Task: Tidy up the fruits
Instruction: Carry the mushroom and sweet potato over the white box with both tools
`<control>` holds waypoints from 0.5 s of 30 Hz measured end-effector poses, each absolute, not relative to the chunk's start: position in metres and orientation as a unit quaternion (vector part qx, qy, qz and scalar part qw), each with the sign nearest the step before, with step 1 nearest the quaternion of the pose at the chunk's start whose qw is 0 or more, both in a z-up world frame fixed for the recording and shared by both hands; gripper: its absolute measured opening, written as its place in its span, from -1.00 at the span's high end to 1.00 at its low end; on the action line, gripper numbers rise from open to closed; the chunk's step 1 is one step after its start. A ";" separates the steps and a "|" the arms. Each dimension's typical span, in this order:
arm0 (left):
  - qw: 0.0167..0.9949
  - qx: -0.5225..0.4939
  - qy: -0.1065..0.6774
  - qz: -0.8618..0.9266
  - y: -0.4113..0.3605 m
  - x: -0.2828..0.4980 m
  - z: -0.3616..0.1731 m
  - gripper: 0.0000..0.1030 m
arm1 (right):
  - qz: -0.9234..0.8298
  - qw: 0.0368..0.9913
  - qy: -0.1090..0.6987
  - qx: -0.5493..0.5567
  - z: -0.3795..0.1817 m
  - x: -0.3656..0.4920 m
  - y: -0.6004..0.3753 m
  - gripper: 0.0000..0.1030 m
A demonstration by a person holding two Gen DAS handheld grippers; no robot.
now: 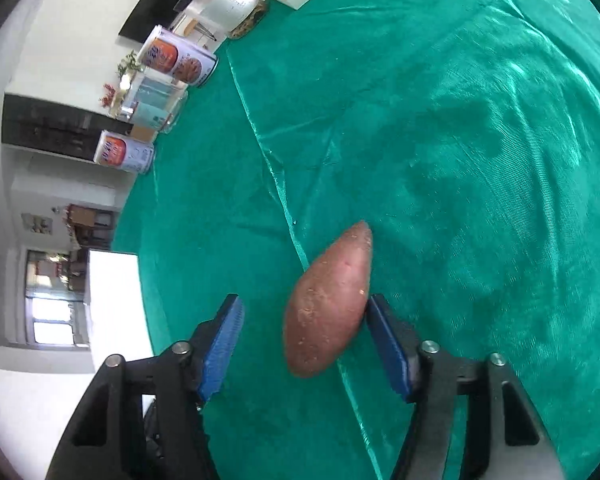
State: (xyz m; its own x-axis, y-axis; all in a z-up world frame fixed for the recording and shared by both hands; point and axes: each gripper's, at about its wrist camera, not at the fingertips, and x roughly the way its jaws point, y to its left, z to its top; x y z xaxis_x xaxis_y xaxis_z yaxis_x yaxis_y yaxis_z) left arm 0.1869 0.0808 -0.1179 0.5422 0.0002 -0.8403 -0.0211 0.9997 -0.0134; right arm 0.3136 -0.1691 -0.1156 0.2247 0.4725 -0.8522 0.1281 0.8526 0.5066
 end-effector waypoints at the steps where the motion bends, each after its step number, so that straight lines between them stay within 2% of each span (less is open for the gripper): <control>1: 0.879 -0.014 0.477 0.005 0.082 0.186 -0.118 0.17 | 0.114 0.753 0.611 0.217 -0.112 0.314 -0.164 0.03; 3: 0.879 -0.031 0.475 0.000 0.086 0.184 -0.117 0.18 | 0.119 0.764 0.615 0.155 -0.110 0.315 -0.153 0.20; 6: 0.877 -0.078 0.475 -0.007 0.096 0.179 -0.114 0.18 | 0.136 0.768 0.619 0.092 -0.103 0.311 -0.144 0.21; 10: 0.869 -0.161 0.467 -0.028 0.113 0.156 -0.096 0.18 | 0.190 0.769 0.596 0.132 -0.084 0.290 -0.154 0.21; 15: 0.864 -0.211 0.452 -0.075 0.122 0.101 -0.053 0.19 | 0.259 0.761 0.576 0.149 -0.046 0.249 -0.148 0.21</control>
